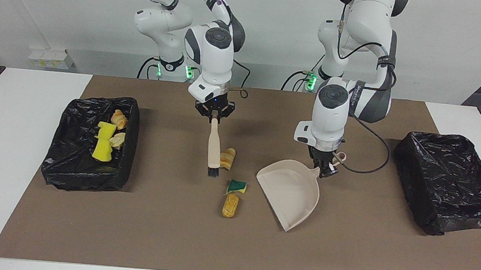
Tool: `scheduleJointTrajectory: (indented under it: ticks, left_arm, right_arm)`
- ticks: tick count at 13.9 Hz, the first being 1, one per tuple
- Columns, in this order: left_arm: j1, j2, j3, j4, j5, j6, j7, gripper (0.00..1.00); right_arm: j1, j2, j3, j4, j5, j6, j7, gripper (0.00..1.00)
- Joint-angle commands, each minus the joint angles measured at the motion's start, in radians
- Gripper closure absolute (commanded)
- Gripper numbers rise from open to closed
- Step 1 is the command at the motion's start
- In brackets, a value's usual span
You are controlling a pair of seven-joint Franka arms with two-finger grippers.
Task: Sweep and dump trash in bin
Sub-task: 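Sweep the remaining pieces into the dustpan with the right gripper's brush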
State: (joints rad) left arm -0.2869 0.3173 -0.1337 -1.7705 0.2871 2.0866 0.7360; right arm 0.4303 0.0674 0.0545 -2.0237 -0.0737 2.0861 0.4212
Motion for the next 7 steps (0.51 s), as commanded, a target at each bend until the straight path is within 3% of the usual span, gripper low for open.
scheduleJointTrajectory:
  ticks: [1,7]
  left_arm:
    - [-0.028,-0.067,0.008,-0.099,0.024,0.001,0.037,1.0]
    - [-0.041,-0.083,0.006,-0.122,0.024,-0.01,0.037,1.0]
  right_arm:
    - [-0.077,0.069,0.011,0.094,-0.021,-0.011,-0.111,1.0]
    - [-0.131,0.152,0.013,0.105,-0.02,0.074,-0.15,1.0]
